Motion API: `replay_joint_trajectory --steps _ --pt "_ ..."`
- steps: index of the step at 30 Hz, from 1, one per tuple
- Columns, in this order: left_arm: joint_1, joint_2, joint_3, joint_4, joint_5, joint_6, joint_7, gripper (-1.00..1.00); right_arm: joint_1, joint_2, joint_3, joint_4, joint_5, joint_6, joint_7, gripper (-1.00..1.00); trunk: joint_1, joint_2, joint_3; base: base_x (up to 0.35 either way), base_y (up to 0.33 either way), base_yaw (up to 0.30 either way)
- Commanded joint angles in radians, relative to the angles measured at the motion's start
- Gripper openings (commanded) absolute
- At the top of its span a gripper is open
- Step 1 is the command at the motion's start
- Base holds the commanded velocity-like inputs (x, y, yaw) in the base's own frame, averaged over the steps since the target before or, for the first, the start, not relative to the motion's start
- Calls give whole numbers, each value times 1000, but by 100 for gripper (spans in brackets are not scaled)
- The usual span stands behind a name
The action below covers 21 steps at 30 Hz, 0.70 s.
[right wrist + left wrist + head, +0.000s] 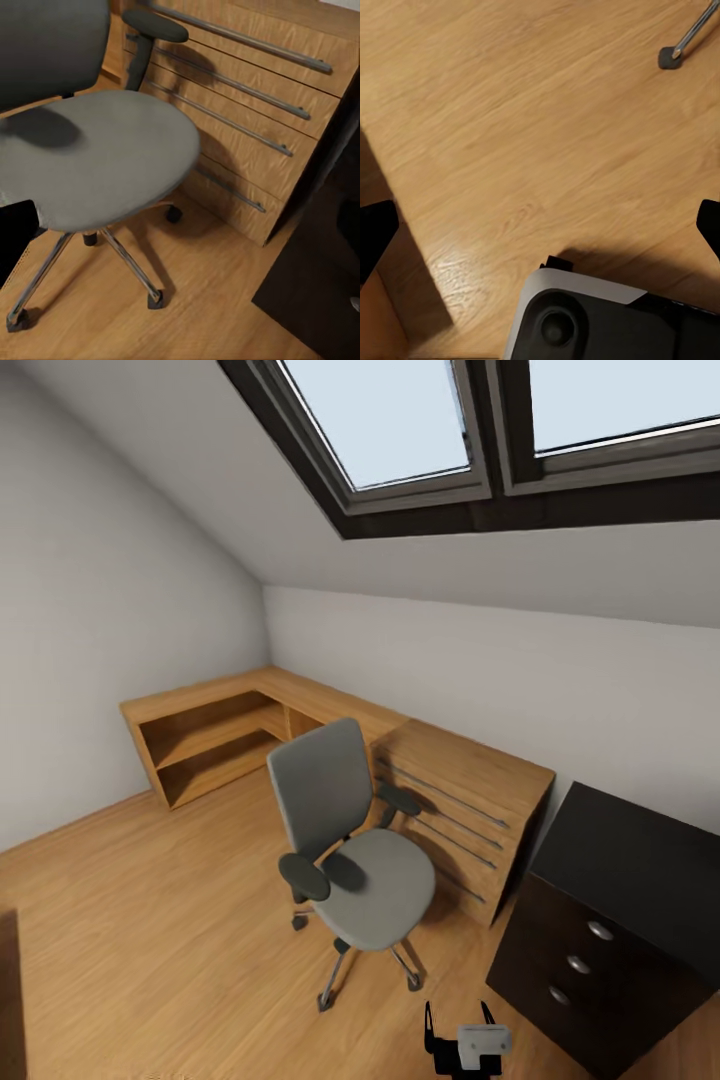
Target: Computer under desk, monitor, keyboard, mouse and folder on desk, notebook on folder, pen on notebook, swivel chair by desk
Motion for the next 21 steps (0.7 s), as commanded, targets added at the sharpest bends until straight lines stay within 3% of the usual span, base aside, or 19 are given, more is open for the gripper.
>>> replay_joint_trajectory --steps 1,21 --pt "-1 0 -3 1 5 -3 3 100 -1 0 9 0 -4 -2 -6 100 1 -2 -2 -1 1 280" --pt "-1 0 -3 1 5 -3 4 100 5 2 10 0 -4 -6 -6 100 1 -2 11 0 0 274"
